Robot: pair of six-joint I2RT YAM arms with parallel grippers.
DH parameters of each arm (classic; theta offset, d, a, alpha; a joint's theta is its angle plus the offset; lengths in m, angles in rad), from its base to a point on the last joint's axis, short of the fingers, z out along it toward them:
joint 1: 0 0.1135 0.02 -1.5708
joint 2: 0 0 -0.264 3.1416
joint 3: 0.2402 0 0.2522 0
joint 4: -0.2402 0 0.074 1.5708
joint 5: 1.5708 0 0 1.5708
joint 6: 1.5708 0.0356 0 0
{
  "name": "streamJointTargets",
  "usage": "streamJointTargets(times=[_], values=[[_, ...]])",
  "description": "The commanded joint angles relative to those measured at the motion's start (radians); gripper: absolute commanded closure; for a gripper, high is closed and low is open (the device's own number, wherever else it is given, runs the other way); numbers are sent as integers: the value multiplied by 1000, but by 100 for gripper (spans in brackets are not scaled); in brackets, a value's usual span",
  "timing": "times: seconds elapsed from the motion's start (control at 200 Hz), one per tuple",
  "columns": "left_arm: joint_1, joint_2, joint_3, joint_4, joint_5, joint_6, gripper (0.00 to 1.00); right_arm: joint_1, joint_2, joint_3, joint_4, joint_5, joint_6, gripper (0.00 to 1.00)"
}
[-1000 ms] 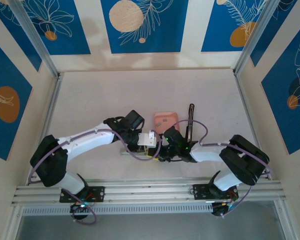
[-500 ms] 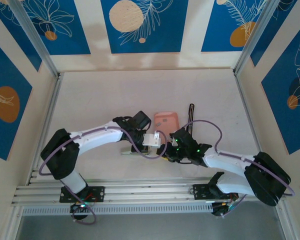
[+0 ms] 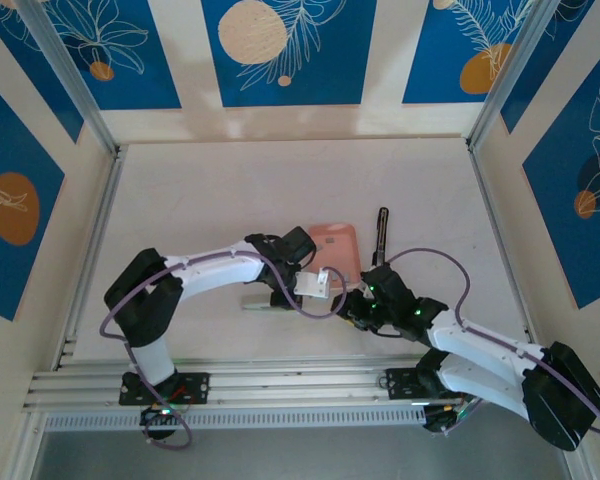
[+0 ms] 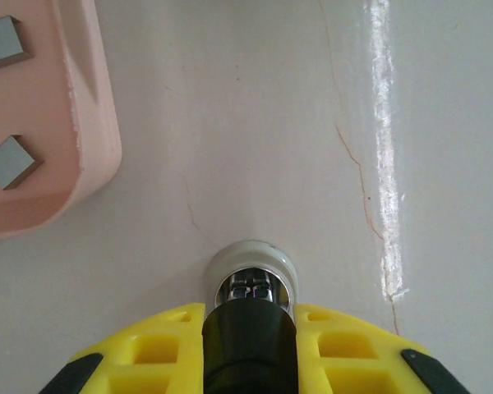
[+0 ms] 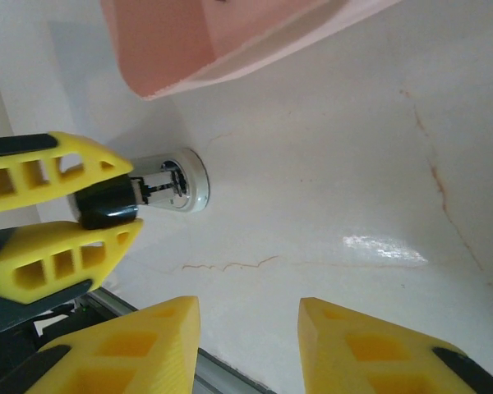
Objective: Load the staples into the stapler
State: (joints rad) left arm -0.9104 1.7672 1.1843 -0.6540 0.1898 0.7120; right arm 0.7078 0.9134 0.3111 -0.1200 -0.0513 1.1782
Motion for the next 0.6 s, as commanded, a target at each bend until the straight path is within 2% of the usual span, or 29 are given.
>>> streamJointTargets(times=[0.0, 0.595], values=[[-21, 60, 9, 21, 26, 3, 93, -11, -33, -31, -44, 17, -19, 62], [-44, 120, 35, 16, -7, -20, 94, -30, -47, -50, -47, 2, -38, 62]])
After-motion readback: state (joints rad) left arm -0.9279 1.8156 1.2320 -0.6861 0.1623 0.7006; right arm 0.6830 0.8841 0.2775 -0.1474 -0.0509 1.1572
